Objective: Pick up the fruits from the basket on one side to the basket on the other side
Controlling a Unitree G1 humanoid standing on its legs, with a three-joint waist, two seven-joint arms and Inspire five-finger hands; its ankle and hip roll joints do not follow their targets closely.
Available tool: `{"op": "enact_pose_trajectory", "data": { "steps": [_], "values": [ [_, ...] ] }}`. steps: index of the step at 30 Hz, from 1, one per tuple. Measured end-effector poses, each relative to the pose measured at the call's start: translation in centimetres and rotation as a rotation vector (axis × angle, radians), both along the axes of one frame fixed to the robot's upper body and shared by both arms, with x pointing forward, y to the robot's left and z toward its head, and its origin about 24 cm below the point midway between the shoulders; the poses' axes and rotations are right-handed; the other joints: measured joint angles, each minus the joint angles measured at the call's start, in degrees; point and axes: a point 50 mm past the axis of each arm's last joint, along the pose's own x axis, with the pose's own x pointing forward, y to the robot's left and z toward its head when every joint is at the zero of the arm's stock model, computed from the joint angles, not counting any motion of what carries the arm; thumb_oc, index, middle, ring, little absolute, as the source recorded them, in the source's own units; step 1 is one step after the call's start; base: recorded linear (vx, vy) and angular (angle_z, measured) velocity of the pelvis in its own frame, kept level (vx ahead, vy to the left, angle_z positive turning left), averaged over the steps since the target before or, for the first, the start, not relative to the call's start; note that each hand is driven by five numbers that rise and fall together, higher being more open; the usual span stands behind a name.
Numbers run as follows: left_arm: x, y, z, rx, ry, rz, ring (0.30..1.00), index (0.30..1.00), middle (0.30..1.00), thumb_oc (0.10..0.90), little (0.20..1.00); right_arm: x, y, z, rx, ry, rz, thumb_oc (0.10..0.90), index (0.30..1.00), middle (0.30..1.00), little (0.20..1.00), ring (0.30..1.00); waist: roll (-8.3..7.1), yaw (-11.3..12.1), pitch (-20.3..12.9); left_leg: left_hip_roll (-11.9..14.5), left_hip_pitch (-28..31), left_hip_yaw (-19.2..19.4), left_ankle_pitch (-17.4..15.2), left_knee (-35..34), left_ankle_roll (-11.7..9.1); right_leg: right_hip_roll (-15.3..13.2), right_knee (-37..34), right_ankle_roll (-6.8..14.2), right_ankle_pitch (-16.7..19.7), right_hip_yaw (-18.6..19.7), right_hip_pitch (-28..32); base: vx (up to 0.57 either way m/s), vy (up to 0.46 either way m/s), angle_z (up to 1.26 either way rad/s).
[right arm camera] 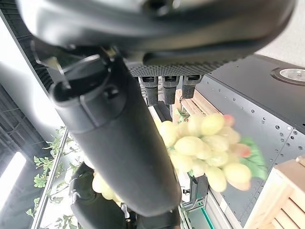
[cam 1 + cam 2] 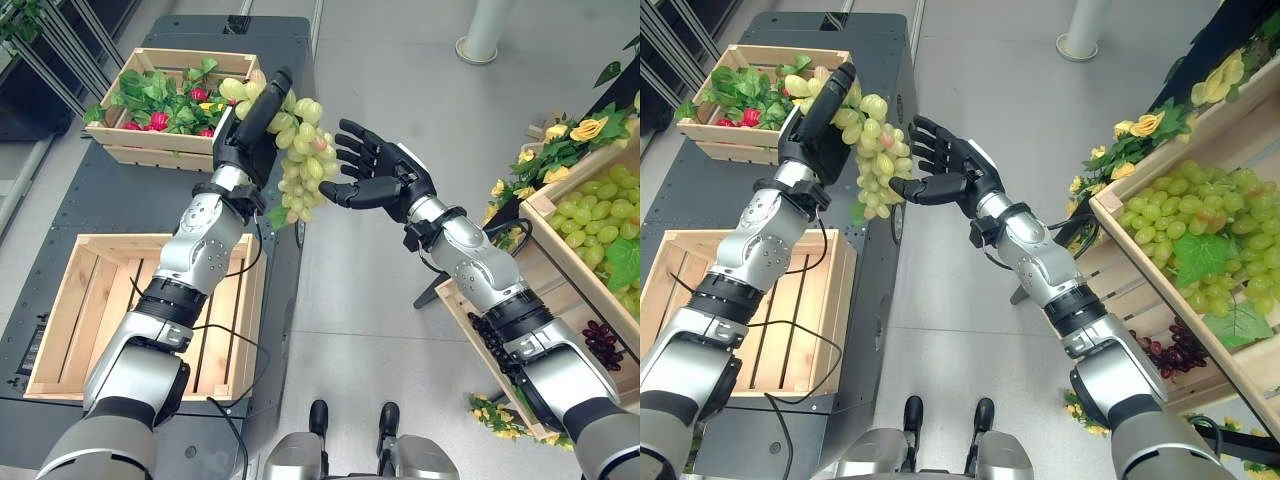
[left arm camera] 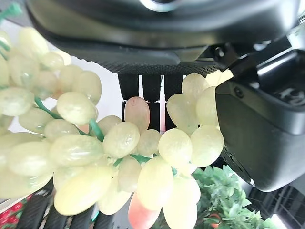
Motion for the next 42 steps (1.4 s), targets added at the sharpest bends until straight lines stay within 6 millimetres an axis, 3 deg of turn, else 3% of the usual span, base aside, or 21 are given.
{"op": "enact_pose_trajectory", "data": {
  "steps": [8,22,28,29,30,42],
  "values": [
    [-0.6,-2.8,0.3,0.035,-0.011,-0.13,0.3,0.3,0.3,0.4,0.3,0.1,0.0,-0.2,0.025,0.022,0.001,0.8,0.9,0.9,0.9,0.9,-0.01,0.0,0.0,0.0,0.1,0.0,0.0,0.0,0.0,0.0,0.0,0.0,0.0,0.0,0.1,0.01,-0.008,0.0],
    [-1.5,-4.8,2.2,0.068,-0.055,-0.23,0.3,0.3,0.3,0.4,0.3,0.5,0.6,-0.8,-0.019,0.059,0.007,0.8,0.9,0.9,0.9,0.9,-0.02,0.2,0.0,0.0,0.4,0.0,0.0,0.0,0.0,0.0,0.0,0.0,0.0,0.0,0.4,0.0,0.0,0.0],
    [-1.7,-5.6,2.1,0.093,-0.048,-0.262,0.3,0.3,0.3,0.4,0.3,0.6,0.4,-1.0,-0.023,0.073,-0.002,0.8,0.9,0.9,0.9,0.9,-0.02,0.6,0.0,-0.1,0.8,-0.1,0.0,0.0,0.0,0.0,0.0,0.0,0.0,0.0,0.8,0.0,0.0,0.0],
    [-1.7,-5.6,2.1,0.094,-0.046,-0.262,0.3,0.3,0.3,0.4,0.3,0.6,0.4,-1.0,-0.022,0.073,-0.001,0.482,0.422,0.422,0.422,0.422,-0.02,0.7,0.0,0.0,0.8,-0.2,0.0,0.0,0.0,0.0,0.0,0.0,0.0,0.0,0.8,0.0,0.0,0.0],
    [-1.7,-5.6,2.1,0.094,-0.045,-0.263,0.3,0.3,0.3,0.4,0.3,0.6,0.5,-1.0,-0.021,0.073,-0.001,0.4,0.3,0.3,0.3,0.3,-0.02,0.7,0.0,0.0,0.8,-0.2,0.0,0.0,0.0,0.0,0.0,0.0,0.0,0.0,0.8,0.0,0.0,0.0],
    [-2.1,-6.3,3.3,0.1,-0.095,-0.302,0.3,0.3,0.3,0.4,0.3,0.6,1.1,-0.3,0.059,0.013,-0.067,0.4,0.3,0.3,0.3,0.3,-0.02,0.7,0.0,0.0,0.7,-0.2,0.0,-0.1,0.0,0.0,0.0,0.0,0.0,0.0,0.7,0.0,0.0,0.0]
  ]
}}
